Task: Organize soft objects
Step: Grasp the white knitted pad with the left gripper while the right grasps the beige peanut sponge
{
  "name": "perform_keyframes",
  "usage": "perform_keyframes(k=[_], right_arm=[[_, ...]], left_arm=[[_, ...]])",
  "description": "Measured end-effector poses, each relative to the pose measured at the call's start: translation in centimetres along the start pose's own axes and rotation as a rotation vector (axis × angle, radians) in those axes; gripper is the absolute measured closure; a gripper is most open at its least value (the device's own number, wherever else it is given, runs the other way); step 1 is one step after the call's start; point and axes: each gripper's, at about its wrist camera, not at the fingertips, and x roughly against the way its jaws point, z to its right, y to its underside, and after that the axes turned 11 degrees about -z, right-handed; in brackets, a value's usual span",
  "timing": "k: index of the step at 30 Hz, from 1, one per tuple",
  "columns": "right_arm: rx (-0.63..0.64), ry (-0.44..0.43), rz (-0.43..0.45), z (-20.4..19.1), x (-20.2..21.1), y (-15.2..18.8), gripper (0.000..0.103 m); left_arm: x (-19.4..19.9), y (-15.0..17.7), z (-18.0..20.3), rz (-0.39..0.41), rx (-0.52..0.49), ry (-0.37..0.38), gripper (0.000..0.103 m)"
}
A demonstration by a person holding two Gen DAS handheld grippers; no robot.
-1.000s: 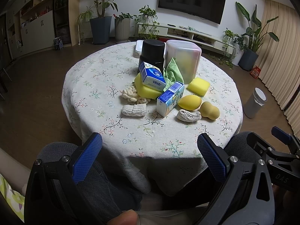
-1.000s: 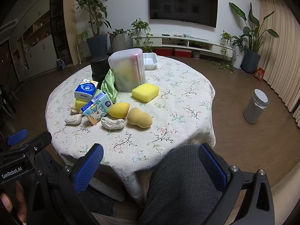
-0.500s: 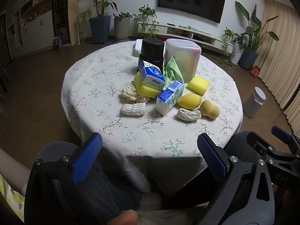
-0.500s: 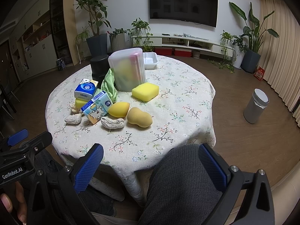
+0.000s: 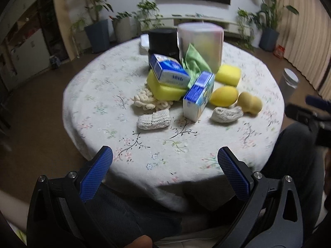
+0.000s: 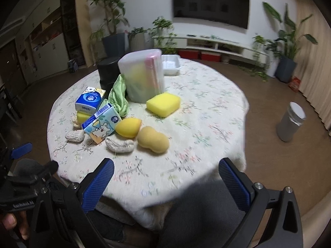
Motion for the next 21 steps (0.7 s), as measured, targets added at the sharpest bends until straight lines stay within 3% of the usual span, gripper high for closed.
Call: perform_keyframes(k=[4,11,21], right_arm=[[0.034,-0.038,-0.08,0.1,-3.2,-1.9,0.0],[0.078,-0.026,-0.158,0.5,-6.6,-3.2,0.002],[0.136,-0.078,-0.239,0.2,-9.4,-4.4,0.014]], left_arm=[[-2.5,-1.4,-2.0,-0.067,0.016,0.059,0.001],[-4.9,-4.0,-3.0,-0.114,0.011,0.118,0.001],[-8.1,-5.4,-3.9,-0.21,-0.004,0.169,0.001]])
